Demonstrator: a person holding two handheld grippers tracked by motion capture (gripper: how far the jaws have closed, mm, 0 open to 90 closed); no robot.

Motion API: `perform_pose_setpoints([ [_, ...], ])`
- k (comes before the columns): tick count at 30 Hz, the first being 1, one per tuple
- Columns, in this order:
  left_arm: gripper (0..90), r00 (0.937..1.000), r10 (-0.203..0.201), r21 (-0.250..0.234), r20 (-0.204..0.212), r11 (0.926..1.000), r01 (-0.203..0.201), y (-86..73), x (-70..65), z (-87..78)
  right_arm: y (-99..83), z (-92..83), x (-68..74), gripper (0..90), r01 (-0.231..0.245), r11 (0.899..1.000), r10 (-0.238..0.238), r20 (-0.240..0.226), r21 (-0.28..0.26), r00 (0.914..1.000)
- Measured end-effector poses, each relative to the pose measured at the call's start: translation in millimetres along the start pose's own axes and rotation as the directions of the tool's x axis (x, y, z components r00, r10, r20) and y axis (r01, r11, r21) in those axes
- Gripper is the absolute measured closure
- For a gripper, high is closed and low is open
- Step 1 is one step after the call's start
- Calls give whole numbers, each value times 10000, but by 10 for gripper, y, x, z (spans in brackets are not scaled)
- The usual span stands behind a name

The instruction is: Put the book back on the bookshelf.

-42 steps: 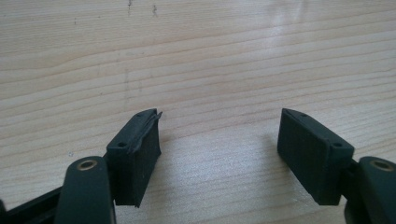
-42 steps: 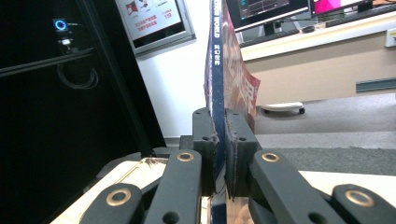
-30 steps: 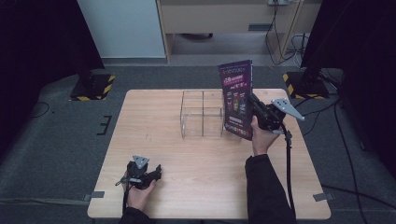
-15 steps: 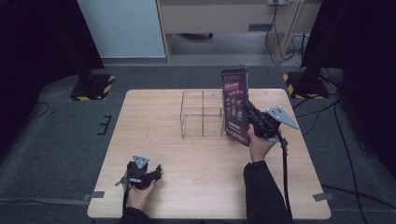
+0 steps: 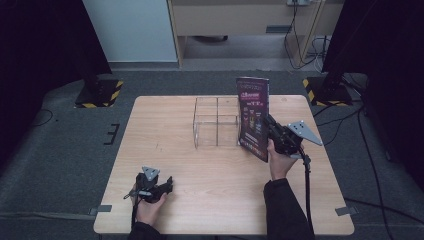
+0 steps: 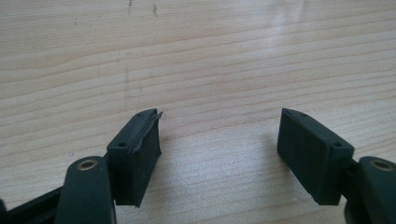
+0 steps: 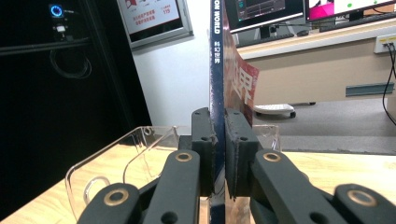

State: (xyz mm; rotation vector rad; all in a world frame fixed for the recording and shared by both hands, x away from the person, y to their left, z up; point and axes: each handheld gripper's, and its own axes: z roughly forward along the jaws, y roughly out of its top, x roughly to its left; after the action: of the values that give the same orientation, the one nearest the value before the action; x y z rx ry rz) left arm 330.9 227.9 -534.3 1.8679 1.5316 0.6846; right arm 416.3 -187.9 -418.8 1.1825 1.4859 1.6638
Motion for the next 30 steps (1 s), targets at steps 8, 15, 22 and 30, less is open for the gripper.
perform_pose_setpoints([
  [8, 288, 10000, 5, -1, -13, 10000, -5, 0, -1, 0, 24, -94, -33, 801, 60, 9968, -52, -109, 797, 9999],
  [15, 273, 10000, 1, 36, -63, 10000, 0, 2, -1, 3, 19, -213, -85, 779, 240, 9794, -181, -312, 2003, 9993],
  [22, 245, 9999, -35, 76, -98, 10000, 36, 5, -1, 9, 6, -301, -90, 780, 471, 9624, -325, -587, 2674, 9977],
  [30, 186, 10000, 37, 164, -24, 9999, -37, 10, -4, 19, -43, -467, -87, 781, 470, 9459, -231, -777, 3211, 9967],
])
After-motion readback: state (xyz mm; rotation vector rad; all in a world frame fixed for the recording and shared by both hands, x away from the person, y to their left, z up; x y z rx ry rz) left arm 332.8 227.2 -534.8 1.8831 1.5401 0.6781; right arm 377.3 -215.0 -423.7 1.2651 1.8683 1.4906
